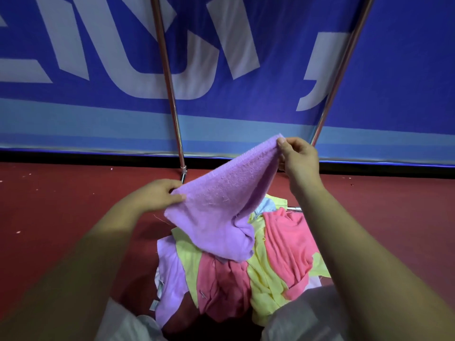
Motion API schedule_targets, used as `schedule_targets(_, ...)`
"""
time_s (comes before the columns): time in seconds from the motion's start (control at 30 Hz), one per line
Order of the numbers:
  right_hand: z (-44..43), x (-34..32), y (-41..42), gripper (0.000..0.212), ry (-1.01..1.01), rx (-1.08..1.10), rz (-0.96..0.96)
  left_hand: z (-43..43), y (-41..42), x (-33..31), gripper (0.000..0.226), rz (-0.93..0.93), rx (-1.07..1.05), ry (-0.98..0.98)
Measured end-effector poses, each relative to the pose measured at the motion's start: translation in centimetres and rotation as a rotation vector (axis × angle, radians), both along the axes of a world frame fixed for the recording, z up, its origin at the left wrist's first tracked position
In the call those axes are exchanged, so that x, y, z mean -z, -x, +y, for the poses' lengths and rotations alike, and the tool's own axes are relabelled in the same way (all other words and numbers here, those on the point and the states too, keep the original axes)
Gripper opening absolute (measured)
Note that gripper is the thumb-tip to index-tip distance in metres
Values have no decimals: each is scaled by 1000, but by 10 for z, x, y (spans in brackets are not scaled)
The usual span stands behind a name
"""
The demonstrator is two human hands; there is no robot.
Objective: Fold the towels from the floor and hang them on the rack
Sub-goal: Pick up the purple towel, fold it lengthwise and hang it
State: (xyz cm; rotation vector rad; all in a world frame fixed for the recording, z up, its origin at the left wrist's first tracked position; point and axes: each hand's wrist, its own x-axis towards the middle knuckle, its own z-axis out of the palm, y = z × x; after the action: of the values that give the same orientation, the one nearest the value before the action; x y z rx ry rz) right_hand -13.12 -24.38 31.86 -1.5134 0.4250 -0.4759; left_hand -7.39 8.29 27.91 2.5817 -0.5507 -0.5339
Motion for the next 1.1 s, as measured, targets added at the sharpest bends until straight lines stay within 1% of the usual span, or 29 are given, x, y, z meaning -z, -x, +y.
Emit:
schedule_targets(0.03, -3, 2, 3, 19, 21, 17, 4, -3, 2, 1, 18, -73, -64, 36)
schedule_targets(0.07, -4, 2, 6, 19, 34, 31, 6, -7, 4, 0, 20, -125, -142, 114)
schedule_targets(0.1, -5, 3, 9, 20, 38, 40, 7, -13, 7, -5, 21, -136, -240, 245)
schedule_targets(0.17, -5, -4, 14, 22, 32, 37, 3, -26, 9, -25, 24, -85, -436, 551)
schedule_targets(0.2, -5, -12, 15, 23, 33, 26, 0, -31, 10, -40, 22, -71, -488, 651)
schedule_targets(0.23, -5, -22, 14, 23, 39, 15, -6, -35, 10, -57, 18, -64, -477, 680)
schedule_targets(0.3, -9, -49, 13, 22, 65, 9, -28, -44, 11, -95, 10, -27, -367, 667)
schedule_targets(0.33, -11, -67, 12, 22, 82, 15, -40, -48, 11, -114, 10, 11, -325, 689)
schedule_targets(0.4, -16, -105, 11, 22, 111, 28, -67, -54, 14, -153, 16, 61, -291, 805)
schedule_targets(0.5, -21, -163, 16, 17, 175, 26, -128, -63, 27, -215, 25, 53, -283, 1014)
schedule_targets(0.57, -20, -196, 24, 15, 299, -22, -143, -72, 37, -251, 22, 18, -235, 1079)
schedule_targets(0.63, -17, -221, 33, 21, 379, -74, -140, -81, 46, -280, 21, 21, -154, 1133)
schedule_targets(0.7, -14, -240, 43, 23, 382, -103, -143, -90, 57, -304, 21, 46, -70, 1112)
schedule_targets(0.77, -12, -253, 52, 25, 336, -122, -164, -95, 69, -322, 25, 73, -5, 1011)
schedule_targets(0.83, -11, -261, 59, 22, 284, -154, -195, -97, 77, -334, 31, 57, 83, 889)
schedule_targets(0.9, -8, -269, 66, 7, 264, -186, -232, -99, 82, -341, 29, -47, 164, 750)
schedule_targets(0.97, -6, -274, 70, 20, 284, -241, -275, -102, 84, -348, 21, -188, 178, 615)
schedule_targets(1.03, -4, -278, 74, 25, 338, -317, -289, -106, 84, -354, 6, -269, 145, 537)
schedule_targets(1.07, -2, -279, 76, 26, 368, -346, -283, -108, 84, -357, 5, -294, 133, 513)
schedule_targets(1.1, 0, -280, 76, 27, 378, -380, -277, -111, 84, -360, 10, -322, 130, 492)
